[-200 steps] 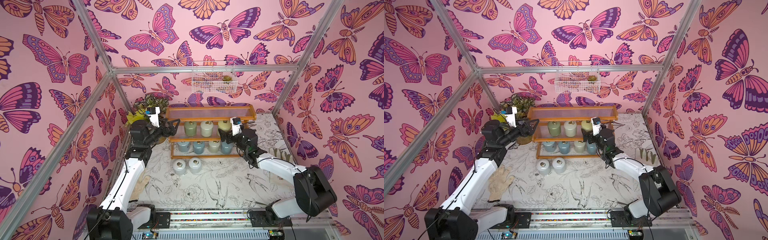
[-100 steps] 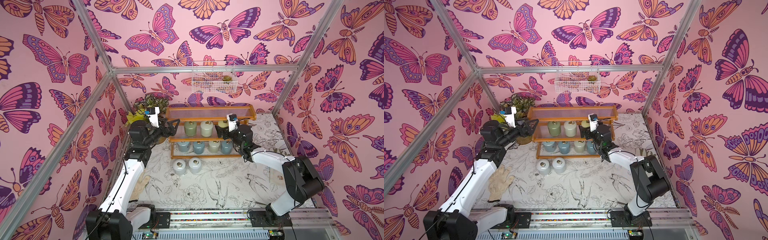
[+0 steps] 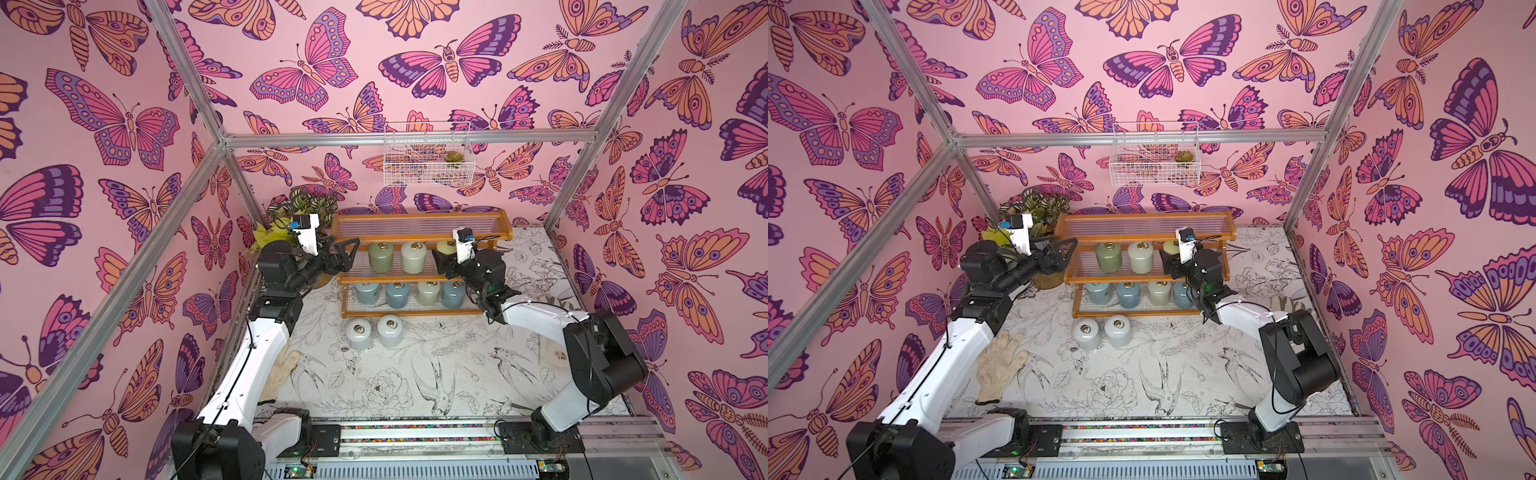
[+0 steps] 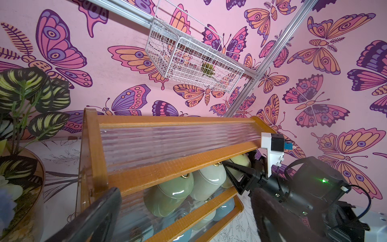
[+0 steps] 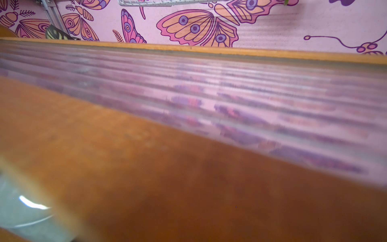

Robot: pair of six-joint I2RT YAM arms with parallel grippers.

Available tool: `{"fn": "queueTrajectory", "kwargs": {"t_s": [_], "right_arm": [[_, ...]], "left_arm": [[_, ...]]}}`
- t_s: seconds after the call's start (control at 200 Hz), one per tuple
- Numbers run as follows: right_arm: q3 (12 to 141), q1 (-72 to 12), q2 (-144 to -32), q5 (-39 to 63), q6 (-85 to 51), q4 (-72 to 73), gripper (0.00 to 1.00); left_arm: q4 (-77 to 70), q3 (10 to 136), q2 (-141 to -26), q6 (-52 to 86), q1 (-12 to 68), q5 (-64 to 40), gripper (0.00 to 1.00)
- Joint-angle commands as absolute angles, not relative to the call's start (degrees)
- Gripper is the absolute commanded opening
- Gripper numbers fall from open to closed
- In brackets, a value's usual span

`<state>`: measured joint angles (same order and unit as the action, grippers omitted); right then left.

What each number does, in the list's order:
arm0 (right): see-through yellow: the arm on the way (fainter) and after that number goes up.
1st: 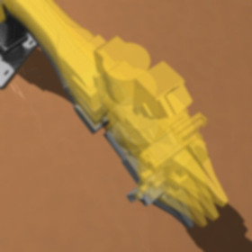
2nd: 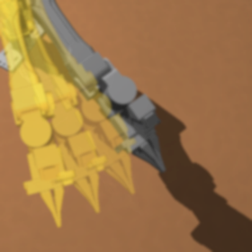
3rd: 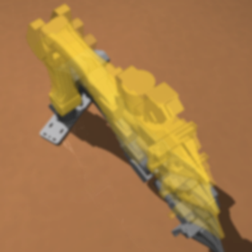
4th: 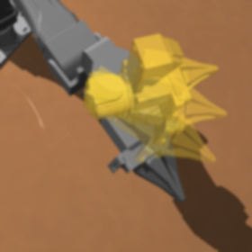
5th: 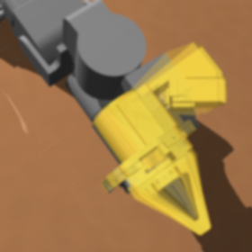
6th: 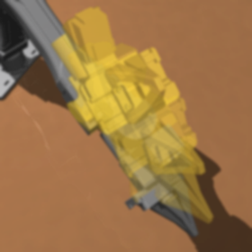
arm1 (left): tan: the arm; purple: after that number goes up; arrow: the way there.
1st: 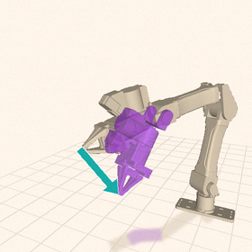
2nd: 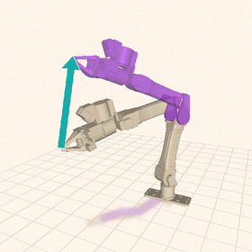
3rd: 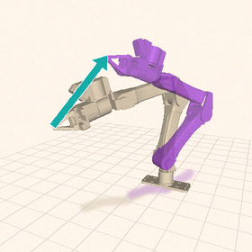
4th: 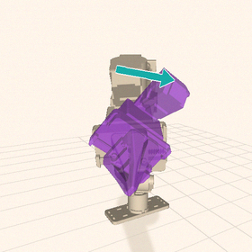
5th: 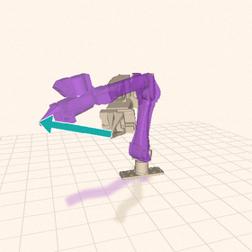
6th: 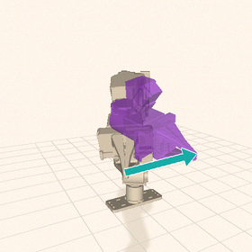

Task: Remove the tea canisters from the shelf
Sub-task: Pick up the tea canister from the shelf, then place the tea canister at the center of the board.

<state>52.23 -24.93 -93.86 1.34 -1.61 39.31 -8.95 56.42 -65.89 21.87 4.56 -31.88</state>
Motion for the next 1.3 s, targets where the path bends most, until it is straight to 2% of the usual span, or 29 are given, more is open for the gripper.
{"fn": "queueTrajectory", "kwargs": {"t_s": [0.0, 0.506, 0.831, 0.981, 1.292], "right_arm": [[51.58, -24.70, -93.09, 4.18, -1.16, 39.56, 0.63], [50.13, -24.83, -80.22, 16.41, 2.50, 33.71, 0.59], [41.13, -29.63, -72.62, 24.45, 1.41, 33.89, 0.60], [35.12, -32.51, -75.24, 24.45, -1.23, 44.85, 0.61], [29.62, -37.00, -88.06, 21.09, -2.90, 61.58, 0.62]], "left_arm": [[-9.05, 56.93, -65.54, 20.92, 4.72, -31.93, 1.00], [-9.05, 56.95, -66.23, 20.90, 4.75, -31.39, 1.00], [-9.13, 57.19, -67.26, 20.83, 4.70, -30.99, 1.00], [-9.14, 57.86, -69.05, 20.30, 4.73, -31.36, 1.00], [-10.05, 59.20, -72.33, 21.70, 4.74, -33.23, 1.00]]}}
